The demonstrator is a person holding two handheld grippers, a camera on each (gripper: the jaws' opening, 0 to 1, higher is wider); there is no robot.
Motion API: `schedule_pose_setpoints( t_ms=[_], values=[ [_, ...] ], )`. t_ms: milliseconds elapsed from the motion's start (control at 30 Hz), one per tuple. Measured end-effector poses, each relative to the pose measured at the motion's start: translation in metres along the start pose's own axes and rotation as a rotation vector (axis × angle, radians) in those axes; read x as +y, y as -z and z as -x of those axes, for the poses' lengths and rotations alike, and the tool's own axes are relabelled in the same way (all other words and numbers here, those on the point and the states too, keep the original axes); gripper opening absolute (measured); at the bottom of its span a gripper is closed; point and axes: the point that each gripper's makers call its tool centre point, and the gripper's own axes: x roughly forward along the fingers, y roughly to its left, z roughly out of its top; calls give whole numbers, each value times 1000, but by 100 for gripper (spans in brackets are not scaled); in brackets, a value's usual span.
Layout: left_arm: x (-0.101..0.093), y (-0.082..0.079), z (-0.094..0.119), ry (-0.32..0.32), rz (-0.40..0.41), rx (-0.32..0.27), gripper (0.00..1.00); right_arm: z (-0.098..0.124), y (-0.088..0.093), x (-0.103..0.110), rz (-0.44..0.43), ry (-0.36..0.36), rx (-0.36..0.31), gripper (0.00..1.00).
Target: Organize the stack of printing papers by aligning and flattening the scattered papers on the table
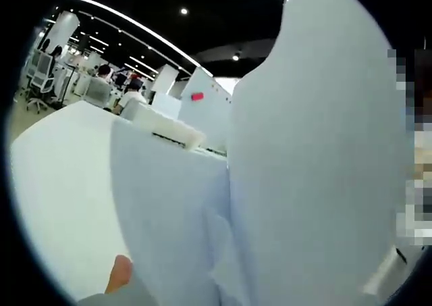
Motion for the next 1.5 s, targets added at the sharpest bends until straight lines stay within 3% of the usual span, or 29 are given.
schedule_pose_setpoints(
  t_ms=[200,367,767,900,1067,1133,1267,1367,1500],
  values=[
    [5,0,-4,-3,21,-9,6,1,-2,2,-78,-48,-35,0],
    [4,1,-10,7,38,-20,6,-4,9,0,-138,-68,-36,0],
    [-13,3,-15,68,55,-29,6,-11,56,-50,-244,1,17,0],
    [-15,2,-15,76,49,-29,6,-10,64,-60,-269,8,12,0],
    [-21,-1,-14,96,47,-42,6,-10,70,-62,-249,11,21,0],
    [-24,-1,-15,102,40,-45,6,-9,72,-67,-186,36,18,0],
    [-30,-2,-15,123,38,-50,6,-6,74,-70,-137,50,5,0],
    [-36,-3,-14,143,34,-58,6,0,79,-85,-84,117,22,0],
    [-43,-6,-13,157,17,-61,6,3,85,-89,-112,125,38,0]
  ],
)
